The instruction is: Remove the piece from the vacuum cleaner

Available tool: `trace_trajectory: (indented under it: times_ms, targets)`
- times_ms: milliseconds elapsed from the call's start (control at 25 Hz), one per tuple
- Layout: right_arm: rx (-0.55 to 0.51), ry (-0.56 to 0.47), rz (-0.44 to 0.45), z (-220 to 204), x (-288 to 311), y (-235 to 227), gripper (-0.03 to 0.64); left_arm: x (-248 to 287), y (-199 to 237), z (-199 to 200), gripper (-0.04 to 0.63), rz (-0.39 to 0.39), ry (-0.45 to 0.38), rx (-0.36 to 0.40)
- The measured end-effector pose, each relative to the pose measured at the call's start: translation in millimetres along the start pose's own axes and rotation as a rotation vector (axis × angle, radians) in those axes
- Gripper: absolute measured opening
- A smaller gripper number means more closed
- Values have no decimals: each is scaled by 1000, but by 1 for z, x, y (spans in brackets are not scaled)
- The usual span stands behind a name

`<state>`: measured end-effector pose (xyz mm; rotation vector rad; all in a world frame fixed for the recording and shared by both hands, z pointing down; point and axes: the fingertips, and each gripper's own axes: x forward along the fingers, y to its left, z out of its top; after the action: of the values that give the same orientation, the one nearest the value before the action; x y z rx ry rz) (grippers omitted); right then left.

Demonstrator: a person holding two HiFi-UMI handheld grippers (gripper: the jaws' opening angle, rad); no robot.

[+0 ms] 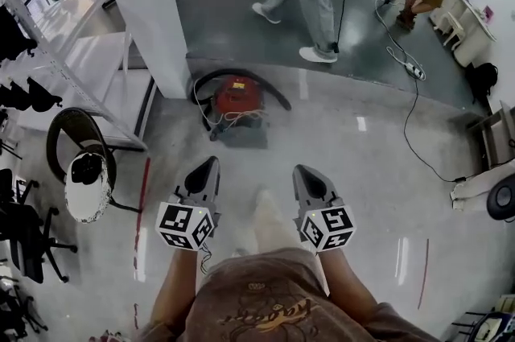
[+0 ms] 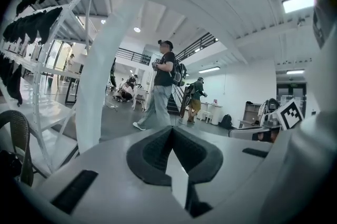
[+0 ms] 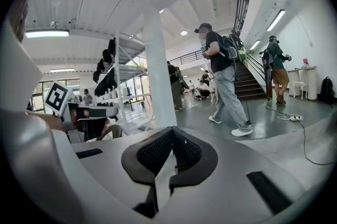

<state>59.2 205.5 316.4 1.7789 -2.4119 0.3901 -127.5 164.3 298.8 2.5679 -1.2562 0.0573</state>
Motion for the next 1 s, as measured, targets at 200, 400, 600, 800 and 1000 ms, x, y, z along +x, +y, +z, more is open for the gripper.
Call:
trace_trajectory:
  times_ms: [200, 400, 600, 800, 1000]
  targets:
    - [18, -1, 33, 27, 59, -40, 0, 54, 20, 17, 0, 28, 10, 0]
    - [9, 16, 87, 50, 113, -72, 0, 105, 44, 35, 0, 86, 0, -23]
    - [-3, 40, 141, 62, 157, -98, 0, 146, 61, 45, 0, 139, -6, -51]
    - [-5, 62, 169, 65, 188, -111, 0, 175, 70, 51, 0, 154, 1, -51]
    - [16, 63, 170, 65, 216, -111, 0, 192, 88, 50, 0, 146, 23, -44]
